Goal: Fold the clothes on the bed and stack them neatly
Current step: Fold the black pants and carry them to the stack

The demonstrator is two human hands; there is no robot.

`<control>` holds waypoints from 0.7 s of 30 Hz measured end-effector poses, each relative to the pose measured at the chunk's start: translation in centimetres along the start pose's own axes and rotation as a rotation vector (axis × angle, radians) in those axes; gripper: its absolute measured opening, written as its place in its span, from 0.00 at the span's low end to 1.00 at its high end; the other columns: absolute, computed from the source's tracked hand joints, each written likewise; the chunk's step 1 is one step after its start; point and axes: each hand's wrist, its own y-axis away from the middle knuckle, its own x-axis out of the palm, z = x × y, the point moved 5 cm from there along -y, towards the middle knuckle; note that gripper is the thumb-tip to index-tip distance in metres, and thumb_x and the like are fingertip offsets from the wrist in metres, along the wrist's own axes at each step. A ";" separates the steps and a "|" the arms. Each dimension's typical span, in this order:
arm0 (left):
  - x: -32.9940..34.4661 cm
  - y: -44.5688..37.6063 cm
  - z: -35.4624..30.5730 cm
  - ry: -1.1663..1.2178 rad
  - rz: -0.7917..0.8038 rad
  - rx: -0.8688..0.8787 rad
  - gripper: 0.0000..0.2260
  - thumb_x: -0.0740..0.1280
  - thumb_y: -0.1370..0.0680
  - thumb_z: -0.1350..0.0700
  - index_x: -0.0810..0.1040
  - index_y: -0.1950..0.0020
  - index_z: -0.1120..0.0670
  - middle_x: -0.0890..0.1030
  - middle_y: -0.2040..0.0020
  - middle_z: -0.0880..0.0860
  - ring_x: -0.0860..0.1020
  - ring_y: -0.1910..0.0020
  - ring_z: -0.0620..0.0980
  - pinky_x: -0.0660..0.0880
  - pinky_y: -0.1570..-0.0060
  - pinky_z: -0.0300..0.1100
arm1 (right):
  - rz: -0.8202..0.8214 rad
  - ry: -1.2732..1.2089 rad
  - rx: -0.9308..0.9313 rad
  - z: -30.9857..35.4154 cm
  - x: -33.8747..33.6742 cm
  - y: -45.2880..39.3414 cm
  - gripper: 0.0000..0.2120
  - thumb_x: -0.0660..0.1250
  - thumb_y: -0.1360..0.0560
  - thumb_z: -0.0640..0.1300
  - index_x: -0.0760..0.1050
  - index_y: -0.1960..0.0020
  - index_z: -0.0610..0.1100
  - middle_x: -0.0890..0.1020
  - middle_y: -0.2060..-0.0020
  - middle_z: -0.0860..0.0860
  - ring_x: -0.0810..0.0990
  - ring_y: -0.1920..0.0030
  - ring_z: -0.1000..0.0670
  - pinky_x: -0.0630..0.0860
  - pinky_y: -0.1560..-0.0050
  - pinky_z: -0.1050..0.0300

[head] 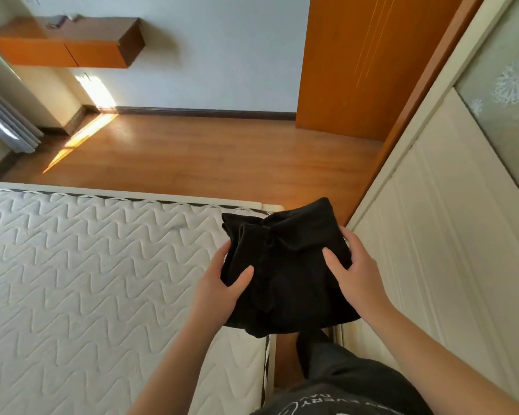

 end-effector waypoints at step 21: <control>-5.0 -17.3 -3.8 0.127 -0.640 -0.370 0.27 0.71 0.27 0.39 0.64 0.31 0.32 0.75 0.45 0.30 0.77 0.48 0.36 0.76 0.51 0.36 | 0.640 -0.098 -0.171 7.7 14.2 -33.1 0.23 0.66 0.22 0.56 0.64 0.29 0.61 0.72 0.43 0.71 0.73 0.43 0.65 0.71 0.44 0.65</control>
